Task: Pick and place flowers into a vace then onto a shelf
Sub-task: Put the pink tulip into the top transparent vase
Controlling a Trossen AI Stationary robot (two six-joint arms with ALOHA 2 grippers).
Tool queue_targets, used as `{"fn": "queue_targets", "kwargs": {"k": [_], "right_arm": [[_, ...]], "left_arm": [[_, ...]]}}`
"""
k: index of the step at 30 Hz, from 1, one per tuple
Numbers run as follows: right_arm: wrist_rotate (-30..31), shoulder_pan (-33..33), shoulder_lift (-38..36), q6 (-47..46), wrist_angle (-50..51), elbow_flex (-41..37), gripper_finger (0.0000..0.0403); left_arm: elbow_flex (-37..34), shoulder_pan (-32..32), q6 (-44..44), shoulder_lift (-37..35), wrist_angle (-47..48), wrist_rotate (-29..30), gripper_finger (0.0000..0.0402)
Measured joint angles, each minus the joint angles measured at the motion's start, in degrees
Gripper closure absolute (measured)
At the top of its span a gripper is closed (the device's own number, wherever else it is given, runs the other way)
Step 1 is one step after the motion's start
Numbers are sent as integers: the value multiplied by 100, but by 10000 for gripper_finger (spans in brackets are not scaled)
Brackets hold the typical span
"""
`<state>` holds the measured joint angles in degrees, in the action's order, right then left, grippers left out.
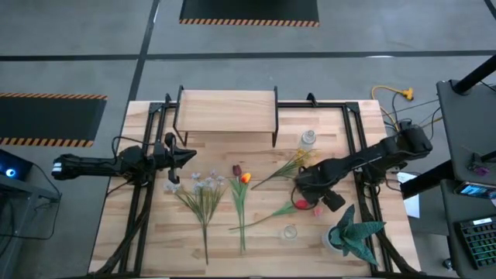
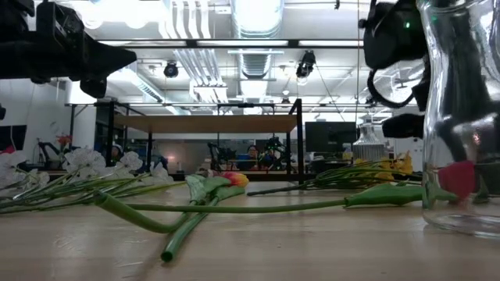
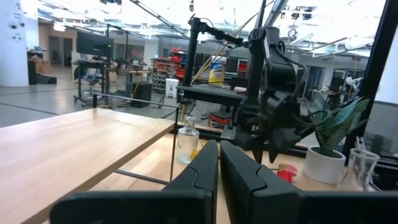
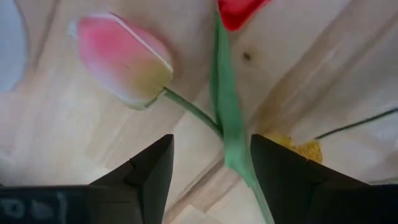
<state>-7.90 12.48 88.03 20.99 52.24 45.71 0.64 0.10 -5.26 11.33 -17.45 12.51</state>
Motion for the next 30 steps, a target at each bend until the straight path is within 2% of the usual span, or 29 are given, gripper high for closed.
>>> {"fn": "queue_targets", "kwargs": {"k": [8,14,21,30], "right_arm": [[132,4,575,11,-48,33,246],[190,-1,644,-5,-91,35,304],[29,9,201,-347,-61,-33,387],[-26,-11,-844,-1315,-16,3,390]], "left_arm": [[-4,0,0,0,12,-2,402],[-4,0,0,0,13,-2,402],[-7,-1,0,0,13,-3,402],[-4,0,0,0,13,-4,402]]}}
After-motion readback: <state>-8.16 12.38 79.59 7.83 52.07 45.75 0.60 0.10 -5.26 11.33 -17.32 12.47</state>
